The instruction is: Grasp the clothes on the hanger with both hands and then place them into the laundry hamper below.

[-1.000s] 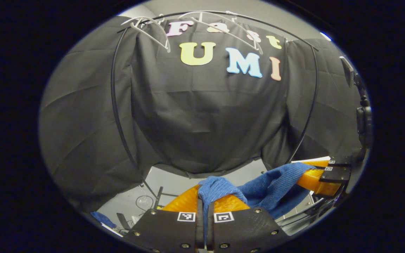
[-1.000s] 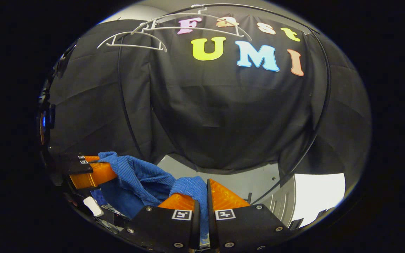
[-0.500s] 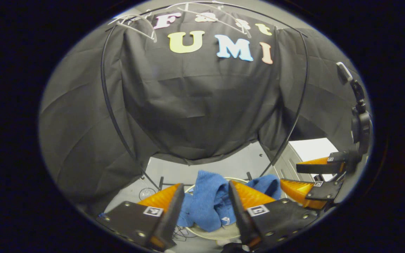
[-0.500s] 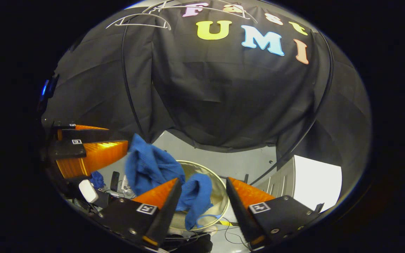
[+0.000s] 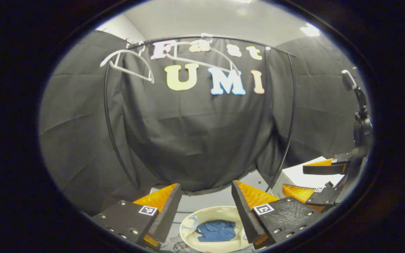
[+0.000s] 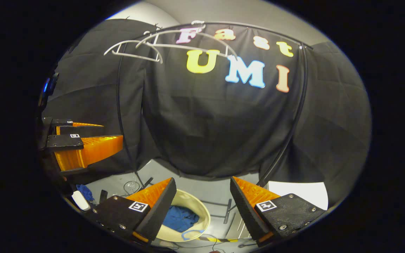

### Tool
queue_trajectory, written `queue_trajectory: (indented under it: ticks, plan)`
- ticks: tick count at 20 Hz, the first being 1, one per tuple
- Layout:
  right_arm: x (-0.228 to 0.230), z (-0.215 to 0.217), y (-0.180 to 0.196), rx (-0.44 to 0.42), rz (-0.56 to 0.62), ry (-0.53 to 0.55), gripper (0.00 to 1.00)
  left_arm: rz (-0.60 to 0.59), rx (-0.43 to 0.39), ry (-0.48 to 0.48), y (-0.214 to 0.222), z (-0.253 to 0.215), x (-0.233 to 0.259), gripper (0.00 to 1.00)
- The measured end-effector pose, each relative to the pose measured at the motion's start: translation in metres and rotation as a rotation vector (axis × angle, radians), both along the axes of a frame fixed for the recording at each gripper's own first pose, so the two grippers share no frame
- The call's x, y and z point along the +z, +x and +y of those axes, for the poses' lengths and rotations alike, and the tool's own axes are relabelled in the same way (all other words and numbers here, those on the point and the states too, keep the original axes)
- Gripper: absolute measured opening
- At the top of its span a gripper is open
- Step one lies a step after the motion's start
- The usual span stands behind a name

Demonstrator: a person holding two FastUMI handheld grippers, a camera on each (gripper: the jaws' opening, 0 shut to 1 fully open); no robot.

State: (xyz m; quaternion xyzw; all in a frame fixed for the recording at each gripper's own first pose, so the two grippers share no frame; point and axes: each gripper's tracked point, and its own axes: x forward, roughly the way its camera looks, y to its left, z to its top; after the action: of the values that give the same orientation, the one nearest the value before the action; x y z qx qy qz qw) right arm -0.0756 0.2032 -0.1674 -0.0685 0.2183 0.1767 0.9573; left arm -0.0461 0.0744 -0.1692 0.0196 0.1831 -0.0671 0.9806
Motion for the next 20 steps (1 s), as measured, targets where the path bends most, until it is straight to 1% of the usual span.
queue_trajectory:
  ticks: [4, 6, 7, 10, 13, 17, 20]
  plan:
    - [0.066, -0.035, 0.003, -0.041, -0.132, 0.069, 0.96, -0.142, 0.050, -0.029, 0.005, -0.015, 0.074, 0.89]
    - [0.094, -0.053, 0.002, -0.070, -0.187, 0.092, 0.95, -0.210, 0.065, -0.040, -0.001, -0.019, 0.110, 0.89]
    - [0.104, -0.061, 0.000, -0.088, -0.208, 0.105, 0.95, -0.238, 0.067, -0.046, -0.003, -0.023, 0.130, 0.89]
    - [0.136, -0.085, -0.002, -0.146, -0.268, 0.117, 0.96, -0.311, 0.065, -0.071, -0.014, -0.029, 0.171, 0.89]
    - [0.160, -0.103, -0.007, -0.191, -0.333, 0.118, 0.95, -0.339, 0.062, -0.060, -0.032, -0.042, 0.190, 0.89]
    - [0.181, -0.118, -0.024, -0.213, -0.379, 0.152, 0.95, -0.378, 0.078, -0.045, -0.043, -0.041, 0.206, 0.89]
    - [0.183, -0.120, -0.031, -0.215, -0.390, 0.179, 0.95, -0.393, 0.091, -0.037, -0.051, -0.038, 0.213, 0.89]
